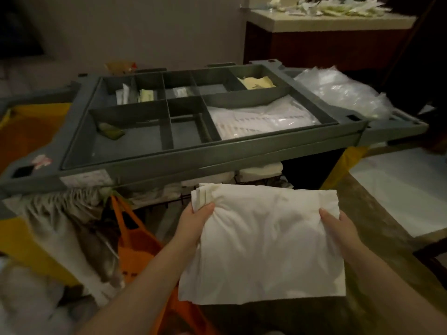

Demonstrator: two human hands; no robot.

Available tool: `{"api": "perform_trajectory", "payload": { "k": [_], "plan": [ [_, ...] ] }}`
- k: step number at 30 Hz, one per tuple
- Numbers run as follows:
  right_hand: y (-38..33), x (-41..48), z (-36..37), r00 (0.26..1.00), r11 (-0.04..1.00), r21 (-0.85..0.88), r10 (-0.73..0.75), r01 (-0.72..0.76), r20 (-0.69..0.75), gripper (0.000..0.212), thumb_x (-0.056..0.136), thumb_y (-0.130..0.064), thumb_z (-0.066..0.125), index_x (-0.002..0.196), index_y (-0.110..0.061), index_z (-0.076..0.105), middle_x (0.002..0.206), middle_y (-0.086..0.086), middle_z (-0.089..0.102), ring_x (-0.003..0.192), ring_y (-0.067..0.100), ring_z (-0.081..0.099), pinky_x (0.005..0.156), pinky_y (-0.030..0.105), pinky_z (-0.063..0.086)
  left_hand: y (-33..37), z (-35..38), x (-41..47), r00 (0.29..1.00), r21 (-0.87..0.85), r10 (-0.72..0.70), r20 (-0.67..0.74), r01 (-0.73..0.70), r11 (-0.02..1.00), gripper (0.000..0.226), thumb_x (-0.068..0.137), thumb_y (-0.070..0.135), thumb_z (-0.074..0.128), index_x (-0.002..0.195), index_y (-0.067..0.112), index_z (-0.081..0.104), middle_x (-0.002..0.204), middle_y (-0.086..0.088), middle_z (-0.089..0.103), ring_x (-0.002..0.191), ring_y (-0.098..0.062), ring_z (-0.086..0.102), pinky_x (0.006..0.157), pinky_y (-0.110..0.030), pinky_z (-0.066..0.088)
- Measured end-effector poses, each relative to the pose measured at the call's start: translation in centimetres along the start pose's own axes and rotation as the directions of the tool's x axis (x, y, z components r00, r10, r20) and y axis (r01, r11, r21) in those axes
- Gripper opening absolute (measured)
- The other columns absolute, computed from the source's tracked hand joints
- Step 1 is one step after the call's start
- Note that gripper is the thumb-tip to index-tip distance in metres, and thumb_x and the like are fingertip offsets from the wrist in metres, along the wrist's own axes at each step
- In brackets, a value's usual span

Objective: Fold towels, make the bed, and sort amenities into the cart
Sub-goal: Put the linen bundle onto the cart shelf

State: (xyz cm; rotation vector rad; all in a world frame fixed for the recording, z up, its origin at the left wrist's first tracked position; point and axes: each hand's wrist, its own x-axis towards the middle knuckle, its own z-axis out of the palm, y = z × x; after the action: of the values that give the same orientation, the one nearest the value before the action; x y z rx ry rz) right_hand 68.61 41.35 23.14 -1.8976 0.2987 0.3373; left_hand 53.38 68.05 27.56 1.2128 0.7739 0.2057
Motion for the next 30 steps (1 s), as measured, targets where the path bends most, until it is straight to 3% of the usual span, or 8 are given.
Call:
{"api": "perform_trajectory", "payload": {
  "k": [6, 13, 19, 22, 25, 27, 28, 30],
  "plan": [
    [5.2, 3.5, 0.3, 0.998, 0.997, -0.061, 0.056, -0.054, 0.036, 0.048, 0.098, -0.036, 0.048, 0.139, -0.013, 0.045, 0.132, 0.014, 0.053, 0.118, 0.039, 0.051, 0.094, 0.045, 0.041, -2.8, 2.8, -1.0, 0.999, 0.012, 0.044, -0.028, -0.043, 0.999, 0.026, 0.091, 0.02, 0.061, 0.116, 0.027, 0.057, 0.104, 0.001, 0.066, 0.091, -0.016, 0.063, 0.062, -0.027, 0.048],
    [15.6, 7.7, 3.7, 0.99, 0.992, 0.048, 0.116, -0.12, 0.081, 0.057, 0.097, -0.043, 0.046, 0.144, -0.013, 0.037, 0.138, 0.012, 0.047, 0.12, 0.04, 0.048, 0.099, 0.051, 0.042, -10.5, 4.8, -1.2, 0.988, -0.004, 0.152, -0.034, -0.153, 0.988, 0.029, 0.089, 0.013, 0.062, 0.115, 0.025, 0.061, 0.102, 0.001, 0.069, 0.091, -0.016, 0.066, 0.069, -0.028, 0.052],
    [20.7, 0.4, 5.2, 0.979, 0.986, 0.159, 0.016, -0.049, 0.204, 0.061, 0.098, -0.037, 0.049, 0.149, -0.016, 0.025, 0.152, 0.01, 0.032, 0.136, 0.034, 0.035, 0.103, 0.044, 0.036, -14.0, 7.5, -2.9, 0.975, -0.014, 0.221, -0.023, -0.221, 0.975, 0.023, 0.089, 0.012, 0.06, 0.109, 0.024, 0.061, 0.103, -0.001, 0.068, 0.089, -0.015, 0.066, 0.07, -0.027, 0.054],
    [23.1, -3.5, 6.4, 0.943, 0.969, 0.137, 0.157, -0.204, 0.293, 0.074, 0.093, -0.046, 0.053, 0.152, -0.018, 0.017, 0.156, 0.011, 0.024, 0.139, 0.035, 0.028, 0.11, 0.048, 0.03, -14.6, 8.9, -3.7, 0.978, -0.08, 0.206, -0.038, -0.209, 0.975, 0.019, 0.09, 0.012, 0.06, 0.102, 0.027, 0.06, 0.103, -0.003, 0.067, 0.094, -0.02, 0.064, 0.082, -0.035, 0.054],
    [23.4, -7.3, 7.4, 0.71, 0.736, 0.158, 0.537, -0.658, 0.456, 0.093, 0.078, -0.068, 0.057, 0.151, -0.026, 0.017, 0.155, 0.012, 0.022, 0.137, 0.043, 0.026, 0.107, 0.058, 0.027, -14.1, 9.8, -4.1, 0.979, -0.17, 0.192, -0.068, -0.201, 0.965, 0.023, 0.09, 0.011, 0.06, 0.112, 0.016, 0.06, 0.104, -0.007, 0.066, 0.095, -0.023, 0.064, 0.084, -0.037, 0.053],
    [23.3, -8.0, 7.9, 0.56, 0.51, 0.285, 0.544, -0.812, 0.625, 0.106, 0.064, -0.077, 0.061, 0.15, -0.027, 0.023, 0.152, 0.017, 0.028, 0.133, 0.048, 0.032, 0.105, 0.064, 0.027, -13.6, 10.0, -4.3, 0.981, -0.218, 0.184, -0.067, -0.195, 0.956, 0.028, 0.089, 0.01, 0.061, 0.118, 0.01, 0.059, 0.104, -0.01, 0.067, 0.093, -0.024, 0.065, 0.082, -0.036, 0.054],
    [23.2, -8.1, 8.0, 0.539, 0.402, 0.375, 0.469, -0.836, 0.7, 0.104, 0.061, -0.077, 0.063, 0.145, -0.025, 0.033, 0.146, 0.02, 0.039, 0.127, 0.049, 0.04, 0.102, 0.065, 0.032, -13.4, 9.9, -4.3, 0.982, -0.232, 0.179, -0.066, -0.189, 0.954, 0.029, 0.089, 0.01, 0.062, 0.118, 0.009, 0.059, 0.102, -0.01, 0.067, 0.089, -0.023, 0.066, 0.076, -0.034, 0.055],
    [22.8, -7.7, 7.6, 0.622, 0.231, 0.578, 0.302, -0.783, 0.722, 0.079, 0.067, -0.067, 0.067, 0.13, -0.022, 0.052, 0.123, 0.022, 0.061, 0.111, 0.048, 0.056, 0.09, 0.065, 0.045, -13.0, 9.3, -4.3, 0.983, -0.257, 0.174, -0.065, -0.185, 0.949, 0.032, 0.089, 0.012, 0.063, 0.12, 0.008, 0.058, 0.103, -0.011, 0.068, 0.082, -0.019, 0.067, 0.062, -0.027, 0.056]
  ]
}}
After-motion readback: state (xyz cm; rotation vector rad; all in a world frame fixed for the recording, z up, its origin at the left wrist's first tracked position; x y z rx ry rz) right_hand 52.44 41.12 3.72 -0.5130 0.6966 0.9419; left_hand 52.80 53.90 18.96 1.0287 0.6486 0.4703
